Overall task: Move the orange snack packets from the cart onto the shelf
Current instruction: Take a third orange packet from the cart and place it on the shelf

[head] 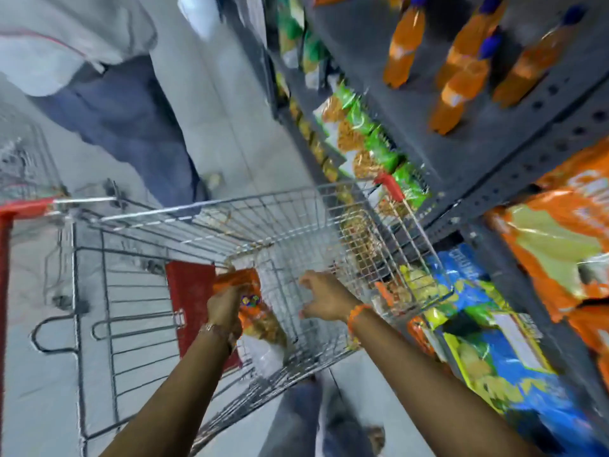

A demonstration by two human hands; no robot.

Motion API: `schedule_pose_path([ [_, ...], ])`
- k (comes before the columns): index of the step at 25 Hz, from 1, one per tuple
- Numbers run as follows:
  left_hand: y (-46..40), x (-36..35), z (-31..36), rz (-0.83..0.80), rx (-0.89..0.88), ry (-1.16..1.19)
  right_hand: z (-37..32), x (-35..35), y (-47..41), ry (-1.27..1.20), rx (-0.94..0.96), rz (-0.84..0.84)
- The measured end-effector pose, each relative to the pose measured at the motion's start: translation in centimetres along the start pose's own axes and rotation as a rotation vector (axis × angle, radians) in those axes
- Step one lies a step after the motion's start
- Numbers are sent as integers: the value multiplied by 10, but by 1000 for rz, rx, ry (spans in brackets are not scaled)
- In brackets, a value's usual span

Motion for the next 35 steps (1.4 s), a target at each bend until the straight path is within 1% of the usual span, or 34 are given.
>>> schedule_pose_path([
  [1, -8, -1, -6, 35, 8, -22, 12, -22, -17, 28, -59, -75],
  [2, -21, -4, -12, 64, 8, -42, 28, -43, -32, 8, -131, -115],
  [4, -41, -10, -15, 67, -12, -79, 56, -81, -52, -86, -291, -166],
  [7, -67, -13, -25, 49, 45, -118, 73, -115, -78, -75, -337, -185],
  [9, -83, -15, -31, 27, 73, -183, 85, -132, -94, -71, -404, -197],
  [11, -92, -16, -37, 13, 86, -215, 101, -148, -106, -64, -465, -275],
  [13, -97, -13, -44, 34, 112, -198, 115, -158, -112, -114, -526, -307],
  [14, -99, -15, -50, 19, 144, -167, 123, -162, -115, -169, -559, -274],
  [16, -99, -28, -57, -88, 219, -63, 130, -171, -116, -146, -586, -268],
  [17, -98, -32, -60, -106, 251, -18, 133, -179, -118, -150, -592, -270],
  [18, -101, -32, -63, -85, 267, 11, 132, -185, -122, -161, -561, -279],
  [20, -104, -33, -66, -20, 268, 43, 121, -187, -124, -180, -502, -295],
  [22, -105, -32, -70, 60, 295, 14, 121, -182, -125, -180, -503, -295],
  [25, -100, -36, -72, 57, 319, 117, 127, -176, -124, -176, -531, -274],
  [27, -94, -34, -69, 45, 317, 138, 123, -173, -119, -180, -521, -264],
  [30, -74, -27, -64, 103, 292, 148, 115, -163, -112, -279, -512, -206],
  [32, -57, -20, -58, 202, 218, 145, 102, -140, -109, -359, -487, -80],
  [35, -23, -14, -36, 299, 48, 127, 76, -98, -99, -353, -390, 50],
])
Point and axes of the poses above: each hand's wrist, its own y-axis away from the middle knuckle, its own x-axis out of the back of the hand, z = x × y, the point moved 8 cm from there along -y, towards the middle knuckle, and after that the axes turned 14 degrees about -y, right-handed, at the moved point
